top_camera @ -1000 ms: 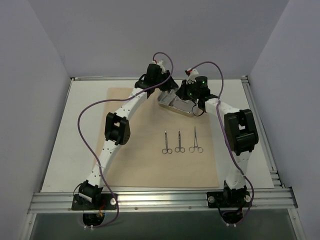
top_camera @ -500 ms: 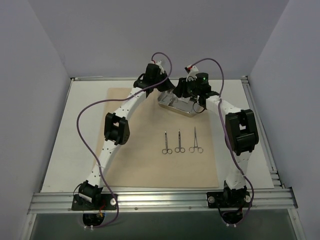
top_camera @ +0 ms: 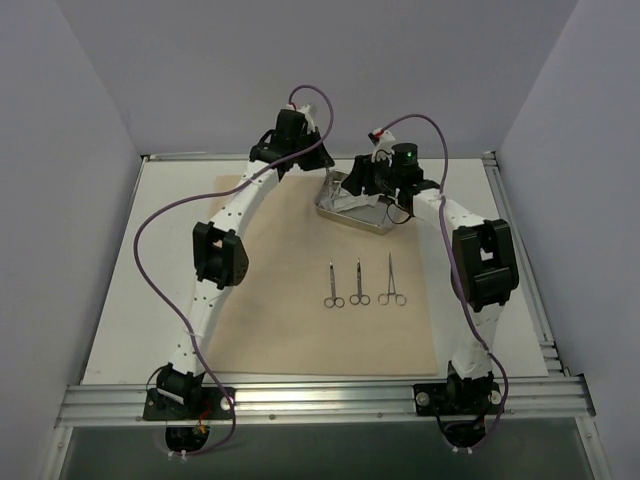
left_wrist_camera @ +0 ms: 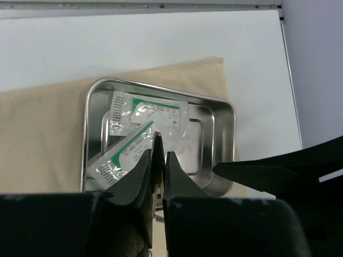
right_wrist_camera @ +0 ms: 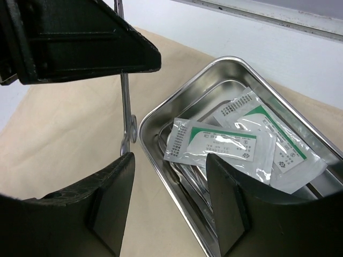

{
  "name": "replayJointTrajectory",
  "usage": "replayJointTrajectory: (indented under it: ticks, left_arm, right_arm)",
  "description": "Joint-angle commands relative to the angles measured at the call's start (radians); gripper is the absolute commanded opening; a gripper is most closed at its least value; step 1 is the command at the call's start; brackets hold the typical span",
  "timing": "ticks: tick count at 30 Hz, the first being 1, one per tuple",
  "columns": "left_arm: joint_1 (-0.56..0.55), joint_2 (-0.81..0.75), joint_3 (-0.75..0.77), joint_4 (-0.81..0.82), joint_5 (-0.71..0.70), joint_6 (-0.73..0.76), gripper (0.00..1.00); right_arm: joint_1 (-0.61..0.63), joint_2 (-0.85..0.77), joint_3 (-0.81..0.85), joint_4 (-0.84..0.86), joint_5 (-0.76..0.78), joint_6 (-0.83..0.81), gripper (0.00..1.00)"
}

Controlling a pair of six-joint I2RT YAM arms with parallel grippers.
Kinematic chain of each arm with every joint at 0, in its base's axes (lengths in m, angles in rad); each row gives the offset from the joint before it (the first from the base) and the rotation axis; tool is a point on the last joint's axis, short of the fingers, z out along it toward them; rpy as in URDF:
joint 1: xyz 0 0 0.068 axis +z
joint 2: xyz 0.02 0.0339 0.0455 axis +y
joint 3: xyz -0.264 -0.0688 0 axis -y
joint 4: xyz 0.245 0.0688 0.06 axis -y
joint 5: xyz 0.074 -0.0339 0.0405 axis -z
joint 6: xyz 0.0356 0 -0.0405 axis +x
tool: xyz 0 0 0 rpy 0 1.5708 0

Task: Open and lay out the surgical kit
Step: Place the medical item in the surgical kit.

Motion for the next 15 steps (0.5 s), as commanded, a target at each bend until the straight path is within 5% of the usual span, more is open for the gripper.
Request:
replayJointTrajectory:
  ticks: [1,5,15]
  left_arm:
    - [-0.019,-0.068,0.067,0.045,0.040,0.019,0.02]
    - [-0.005,-0.111,0.058,-0.121,-0.043,0.045,0.02]
    - [-0.037,-0.318,-0.263,-0.488,-0.254,0.120,0.02]
  right_arm:
    - [-0.011,-0.084,0.055,0.009,-0.033,-0.008,0.51]
    - [-0.023,-0.113,0.055,-0.020,-0.013,0.001,0.52]
    - [-0.013,-0.244,-0.078,-0.092,0.177,0.038,0.50]
